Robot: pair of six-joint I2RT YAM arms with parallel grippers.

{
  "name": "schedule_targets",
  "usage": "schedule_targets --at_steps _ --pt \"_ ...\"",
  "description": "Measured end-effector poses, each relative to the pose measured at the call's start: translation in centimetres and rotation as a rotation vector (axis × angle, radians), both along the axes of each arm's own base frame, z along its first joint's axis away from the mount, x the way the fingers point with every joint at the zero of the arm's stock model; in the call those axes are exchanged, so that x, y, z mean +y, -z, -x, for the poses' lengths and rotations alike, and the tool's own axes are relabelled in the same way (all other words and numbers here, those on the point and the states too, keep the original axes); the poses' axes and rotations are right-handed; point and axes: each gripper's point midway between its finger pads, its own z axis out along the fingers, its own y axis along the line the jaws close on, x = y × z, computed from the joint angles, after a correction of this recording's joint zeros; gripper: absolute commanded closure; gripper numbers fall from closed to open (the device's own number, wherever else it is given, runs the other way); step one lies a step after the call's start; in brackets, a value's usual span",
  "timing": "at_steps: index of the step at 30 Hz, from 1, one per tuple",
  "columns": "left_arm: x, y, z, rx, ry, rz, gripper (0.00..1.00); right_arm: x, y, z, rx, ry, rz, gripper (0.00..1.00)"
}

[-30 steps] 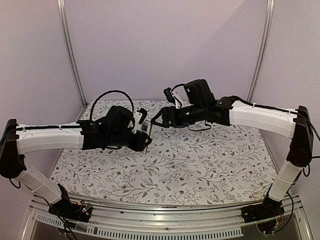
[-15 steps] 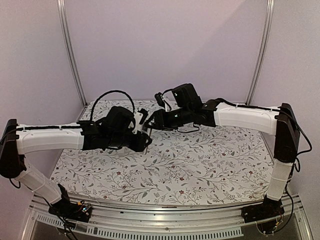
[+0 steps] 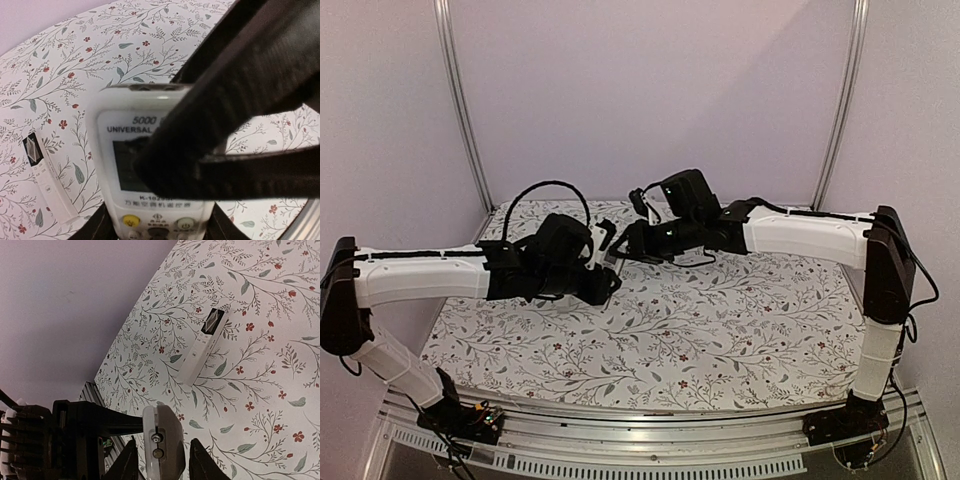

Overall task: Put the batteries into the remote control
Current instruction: Adjust the remote control, then place the remote control at the center of the board.

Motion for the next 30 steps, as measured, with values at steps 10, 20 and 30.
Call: schedule_targets --at_steps 10,20,30 --pt "-0.4 3.5 -0.2 0.091 0.003 -0.063 1.0 -6.0 -0.4 -3.1 -0.003 0.129 0.046 0.01" --pt "1.3 12.8 -2.7 0.399 -0.211 -0.179 1.0 -13.1 -3.5 -3.6 -0.112 0.287 0.122 0.01" --pt "1.8 13.8 -6.2 0.509 -0.422 -0.093 1.0 -14.7 -0.4 -2.8 -0.079 0.306 0.222 0.01"
